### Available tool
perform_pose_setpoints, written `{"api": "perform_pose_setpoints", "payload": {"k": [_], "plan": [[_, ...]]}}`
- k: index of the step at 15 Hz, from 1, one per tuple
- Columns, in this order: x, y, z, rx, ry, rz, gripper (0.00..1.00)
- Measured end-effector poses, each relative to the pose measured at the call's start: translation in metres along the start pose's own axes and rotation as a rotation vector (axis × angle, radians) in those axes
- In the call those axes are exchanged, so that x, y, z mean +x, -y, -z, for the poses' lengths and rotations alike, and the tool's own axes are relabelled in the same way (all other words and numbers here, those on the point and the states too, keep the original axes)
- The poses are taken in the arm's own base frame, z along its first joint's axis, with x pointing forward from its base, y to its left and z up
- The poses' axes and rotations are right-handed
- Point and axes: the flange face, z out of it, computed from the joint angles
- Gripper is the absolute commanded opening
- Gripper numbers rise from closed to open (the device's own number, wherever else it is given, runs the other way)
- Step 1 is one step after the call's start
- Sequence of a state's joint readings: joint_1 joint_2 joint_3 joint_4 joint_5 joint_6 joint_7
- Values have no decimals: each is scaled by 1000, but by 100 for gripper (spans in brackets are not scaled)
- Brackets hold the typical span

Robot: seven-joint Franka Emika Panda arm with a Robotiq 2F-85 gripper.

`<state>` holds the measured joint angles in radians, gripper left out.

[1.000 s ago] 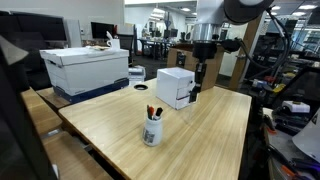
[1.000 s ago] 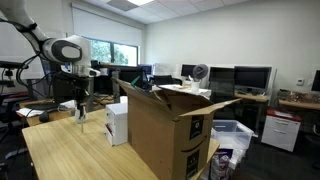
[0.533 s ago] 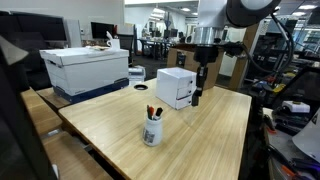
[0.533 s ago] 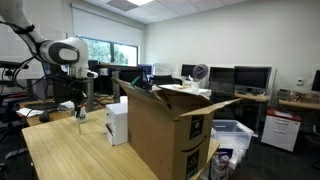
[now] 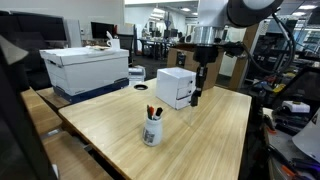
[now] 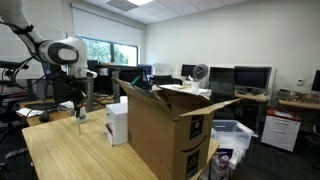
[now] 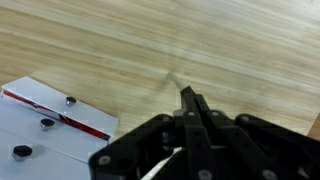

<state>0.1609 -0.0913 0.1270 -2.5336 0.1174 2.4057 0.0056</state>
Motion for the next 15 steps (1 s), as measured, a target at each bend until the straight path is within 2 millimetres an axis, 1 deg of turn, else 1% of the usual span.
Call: {"api": "perform_pose_setpoints", "payload": {"k": [8,15], "plan": [[2,-13,2,4,-4,-30,4],[2,-17,2,4,-4,-35,4]]}}
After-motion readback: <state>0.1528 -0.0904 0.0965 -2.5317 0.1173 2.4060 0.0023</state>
